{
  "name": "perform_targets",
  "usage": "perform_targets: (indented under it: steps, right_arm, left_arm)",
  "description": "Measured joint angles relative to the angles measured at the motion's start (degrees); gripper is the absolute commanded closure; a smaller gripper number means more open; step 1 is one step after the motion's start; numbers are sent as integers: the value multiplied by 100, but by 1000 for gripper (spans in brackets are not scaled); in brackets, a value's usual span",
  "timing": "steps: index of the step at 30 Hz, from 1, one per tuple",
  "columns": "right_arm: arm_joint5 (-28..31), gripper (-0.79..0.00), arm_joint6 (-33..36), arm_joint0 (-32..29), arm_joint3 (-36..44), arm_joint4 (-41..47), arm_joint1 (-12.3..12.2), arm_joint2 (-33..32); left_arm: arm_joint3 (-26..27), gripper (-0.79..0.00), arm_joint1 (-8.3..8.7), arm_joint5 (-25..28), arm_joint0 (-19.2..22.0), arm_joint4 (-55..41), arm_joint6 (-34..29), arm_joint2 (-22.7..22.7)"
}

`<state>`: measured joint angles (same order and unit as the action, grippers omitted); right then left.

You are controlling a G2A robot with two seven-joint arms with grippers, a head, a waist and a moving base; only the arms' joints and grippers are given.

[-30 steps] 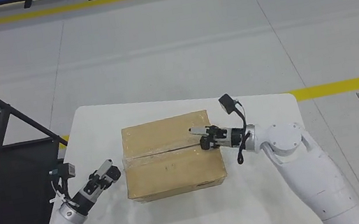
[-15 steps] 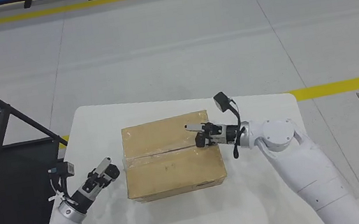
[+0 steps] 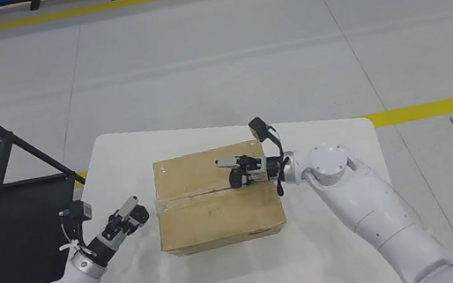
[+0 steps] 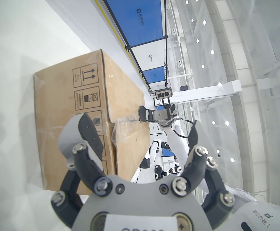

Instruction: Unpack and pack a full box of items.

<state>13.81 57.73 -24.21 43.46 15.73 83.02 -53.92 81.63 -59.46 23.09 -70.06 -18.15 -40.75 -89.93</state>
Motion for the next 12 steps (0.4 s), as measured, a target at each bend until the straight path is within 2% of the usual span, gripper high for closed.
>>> perform_targets:
  steps: [5, 12]
  right_arm:
    - [419, -785, 97, 190, -341, 192, 124, 118]
    - [1993, -785, 390, -14, -307, 688, -15, -379]
  left_arm:
    - [-35, -785, 7, -4, 56, -38, -54, -20]
    - [110, -785, 44, 110, -17, -285, -101, -326]
